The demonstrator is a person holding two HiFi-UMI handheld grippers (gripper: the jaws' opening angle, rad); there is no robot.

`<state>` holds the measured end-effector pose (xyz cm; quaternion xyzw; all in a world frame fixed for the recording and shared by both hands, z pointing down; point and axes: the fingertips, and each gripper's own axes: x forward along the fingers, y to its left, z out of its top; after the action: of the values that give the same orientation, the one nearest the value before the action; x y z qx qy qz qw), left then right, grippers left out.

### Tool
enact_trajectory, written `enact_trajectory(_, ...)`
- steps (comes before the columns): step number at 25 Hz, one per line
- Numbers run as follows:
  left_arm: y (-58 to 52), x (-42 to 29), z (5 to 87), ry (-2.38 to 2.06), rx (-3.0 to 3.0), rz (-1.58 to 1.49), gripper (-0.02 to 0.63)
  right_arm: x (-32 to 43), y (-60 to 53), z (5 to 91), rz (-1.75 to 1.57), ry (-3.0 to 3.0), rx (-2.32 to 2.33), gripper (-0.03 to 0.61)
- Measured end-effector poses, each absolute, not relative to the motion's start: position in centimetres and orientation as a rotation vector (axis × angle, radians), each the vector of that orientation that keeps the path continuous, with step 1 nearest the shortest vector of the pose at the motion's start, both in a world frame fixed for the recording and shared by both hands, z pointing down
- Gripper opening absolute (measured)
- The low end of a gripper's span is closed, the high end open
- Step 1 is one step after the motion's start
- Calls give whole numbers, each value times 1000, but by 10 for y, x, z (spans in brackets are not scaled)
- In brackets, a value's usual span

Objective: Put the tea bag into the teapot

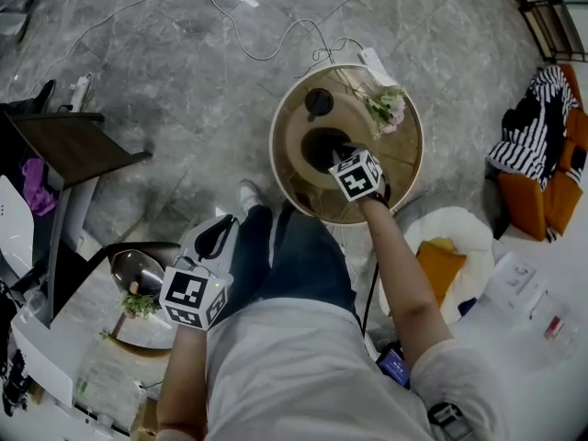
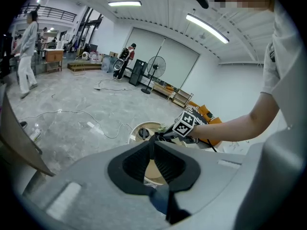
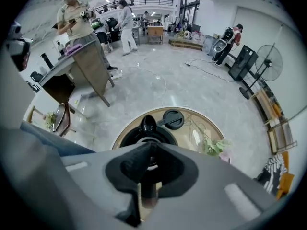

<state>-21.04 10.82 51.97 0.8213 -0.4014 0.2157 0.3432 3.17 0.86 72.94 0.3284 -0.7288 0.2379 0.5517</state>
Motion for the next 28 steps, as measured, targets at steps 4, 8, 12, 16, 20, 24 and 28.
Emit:
enact_trajectory(4,100,-202,512,-1016,2181,548,12,37,9,697,606,-1769,863,37)
enact_trajectory(8,88,-190,502,-995,2231,535,11,42,14,658,631,-1814,929,28)
enact_trajectory(12,72,-177,488,-992,2281,511,11,48,18,614,634,-1866,1002,6)
enact_trajectory(16,52,-158,471,-954,2350,487,9,59,19,567,620,-1912,1098,3)
enact_trajectory(20,34,-139,448,-930,2410,468,8,67,21,515,614,-1975,1191,3)
enact_trajectory(24,14,-124,419,-918,2469,421,8,76,20,462,595,-2044,1301,3)
enact_trajectory(28,3,-106,386,-890,2548,382,8,86,22,411,543,-2123,1389,3)
